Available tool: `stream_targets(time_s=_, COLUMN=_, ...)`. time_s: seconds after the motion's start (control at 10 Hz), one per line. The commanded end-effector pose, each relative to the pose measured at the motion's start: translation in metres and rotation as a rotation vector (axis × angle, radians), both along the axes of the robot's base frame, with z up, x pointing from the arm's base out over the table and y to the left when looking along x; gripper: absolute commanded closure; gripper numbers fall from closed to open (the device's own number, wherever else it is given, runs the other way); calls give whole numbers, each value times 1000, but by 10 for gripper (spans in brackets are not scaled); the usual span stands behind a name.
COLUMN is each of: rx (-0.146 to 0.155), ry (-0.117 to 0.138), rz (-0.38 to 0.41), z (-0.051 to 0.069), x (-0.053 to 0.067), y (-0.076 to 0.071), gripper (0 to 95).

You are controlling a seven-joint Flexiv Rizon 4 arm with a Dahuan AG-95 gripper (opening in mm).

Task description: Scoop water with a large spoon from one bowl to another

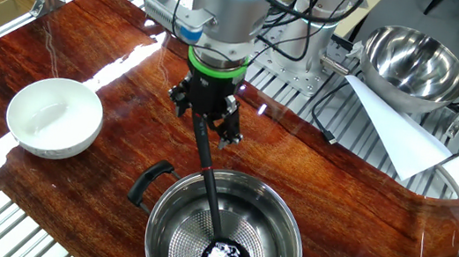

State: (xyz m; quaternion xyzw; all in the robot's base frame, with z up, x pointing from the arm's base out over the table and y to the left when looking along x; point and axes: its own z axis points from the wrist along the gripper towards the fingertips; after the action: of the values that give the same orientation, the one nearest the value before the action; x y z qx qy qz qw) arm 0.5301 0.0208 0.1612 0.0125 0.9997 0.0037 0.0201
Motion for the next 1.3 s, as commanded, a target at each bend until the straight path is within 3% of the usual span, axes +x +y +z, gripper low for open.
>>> stream_targets(time_s=0.1, rx=-2, ry=-1, rz=8, z=-3, x=3, y=0, gripper=0)
stream_targets(time_s=1.3, rx=-47, ry=1, rz=47, z=-28, x=5, y=8, gripper=0)
